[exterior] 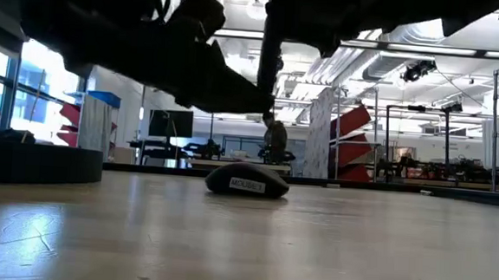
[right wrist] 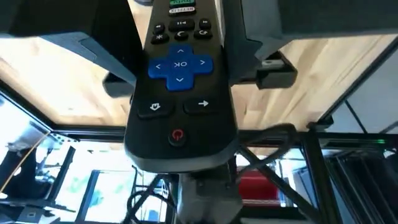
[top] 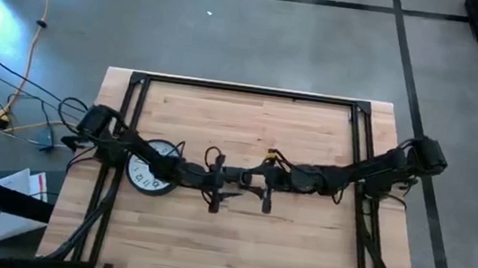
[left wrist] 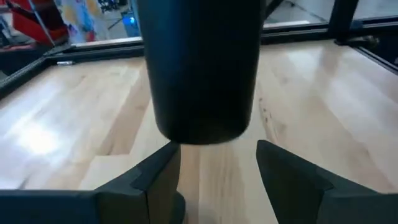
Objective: Insert battery
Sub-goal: Open the black remote battery compartment
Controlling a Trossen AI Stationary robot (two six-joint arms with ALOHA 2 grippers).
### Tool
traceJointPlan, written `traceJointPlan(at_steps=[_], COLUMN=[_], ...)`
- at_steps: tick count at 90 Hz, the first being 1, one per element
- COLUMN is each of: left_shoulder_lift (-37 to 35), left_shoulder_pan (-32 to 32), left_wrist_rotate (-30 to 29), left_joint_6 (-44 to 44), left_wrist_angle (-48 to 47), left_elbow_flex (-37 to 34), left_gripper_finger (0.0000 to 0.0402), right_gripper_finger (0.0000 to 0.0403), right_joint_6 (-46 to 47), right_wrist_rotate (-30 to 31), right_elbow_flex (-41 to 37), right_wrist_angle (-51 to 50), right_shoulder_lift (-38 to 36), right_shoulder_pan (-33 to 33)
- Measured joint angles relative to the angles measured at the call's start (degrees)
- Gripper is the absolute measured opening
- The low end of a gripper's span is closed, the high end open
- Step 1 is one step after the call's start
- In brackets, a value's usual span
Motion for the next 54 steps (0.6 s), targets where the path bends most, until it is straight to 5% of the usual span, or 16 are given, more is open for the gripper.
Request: traceJointPlan(at_steps=[54], left_shoulder_lift=[-0.9], left_shoulder_pan=[0.1], left_wrist_rotate=[-3.5], left_joint_6=[-1.8], left_wrist_angle=[7.1], left_elbow_flex=[0.1], left_gripper_finger=[0.0259], right_gripper_finger=[0.0156], right_joint_6=[1.2], right_wrist_rotate=[0.2], right_elbow_flex=[-0.2], right_wrist_angle=[-2.6], right_shoulder_lift=[0.1], right_shoulder_pan=[0.0])
